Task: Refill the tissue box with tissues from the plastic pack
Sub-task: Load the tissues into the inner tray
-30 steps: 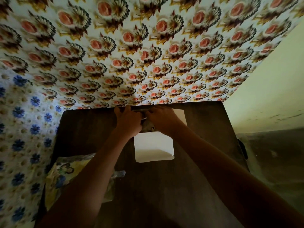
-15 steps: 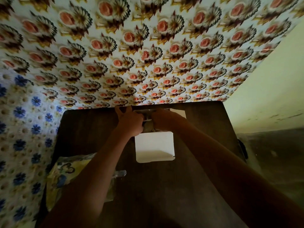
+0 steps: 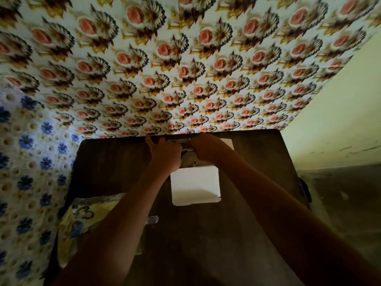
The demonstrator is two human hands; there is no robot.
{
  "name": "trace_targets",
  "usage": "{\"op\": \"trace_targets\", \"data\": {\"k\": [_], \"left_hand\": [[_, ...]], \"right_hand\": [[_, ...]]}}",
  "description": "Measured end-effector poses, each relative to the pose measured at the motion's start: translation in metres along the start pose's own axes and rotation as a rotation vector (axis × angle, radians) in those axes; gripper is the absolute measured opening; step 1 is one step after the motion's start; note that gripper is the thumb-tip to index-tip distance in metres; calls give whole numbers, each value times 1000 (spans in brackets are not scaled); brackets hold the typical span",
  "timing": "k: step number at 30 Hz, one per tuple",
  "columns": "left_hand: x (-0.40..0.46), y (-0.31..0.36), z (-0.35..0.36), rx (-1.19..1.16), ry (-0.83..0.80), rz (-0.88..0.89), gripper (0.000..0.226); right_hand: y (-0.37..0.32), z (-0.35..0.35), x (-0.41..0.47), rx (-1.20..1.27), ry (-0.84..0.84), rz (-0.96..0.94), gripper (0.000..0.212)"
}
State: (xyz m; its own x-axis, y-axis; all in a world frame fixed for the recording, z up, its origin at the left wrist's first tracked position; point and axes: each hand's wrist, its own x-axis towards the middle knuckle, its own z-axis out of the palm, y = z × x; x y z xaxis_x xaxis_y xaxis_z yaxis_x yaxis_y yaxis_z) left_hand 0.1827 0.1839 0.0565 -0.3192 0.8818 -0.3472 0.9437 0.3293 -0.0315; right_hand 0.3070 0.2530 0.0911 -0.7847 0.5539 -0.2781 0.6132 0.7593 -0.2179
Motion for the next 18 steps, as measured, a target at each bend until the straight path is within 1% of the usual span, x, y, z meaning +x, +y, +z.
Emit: {"op": "trace_targets", "data": {"k": [2,4,8,9,11,12,14,18], "left_hand": [[1,-3,7,-91,77,8,14],[0,-6,12,-124,133,29,19],[-10,-7,9,-108,188,73,23],[-12,-6,7,-101,199,75,24],[-12,-7,7,-99,215,61,23],[-11,-7,8,-117,209,60,22],[-5,-6,9,-181,162,59,20],[0,-2,4,-105,109,0,21]], "right_hand": [[2,0,-3,-13,28,11,30],[3,0,-2,-27,51,25,29],[1,-1,-1,-5,2,51,29],[1,-2,-2,-18,3,55,28],[1,-2,-5,-88,59,57,26],[1,0,-6,-145,93,59,25],[-1,3,-7,-243,104,64,25],[-2,3,-3,-274,39,42,25]]}}
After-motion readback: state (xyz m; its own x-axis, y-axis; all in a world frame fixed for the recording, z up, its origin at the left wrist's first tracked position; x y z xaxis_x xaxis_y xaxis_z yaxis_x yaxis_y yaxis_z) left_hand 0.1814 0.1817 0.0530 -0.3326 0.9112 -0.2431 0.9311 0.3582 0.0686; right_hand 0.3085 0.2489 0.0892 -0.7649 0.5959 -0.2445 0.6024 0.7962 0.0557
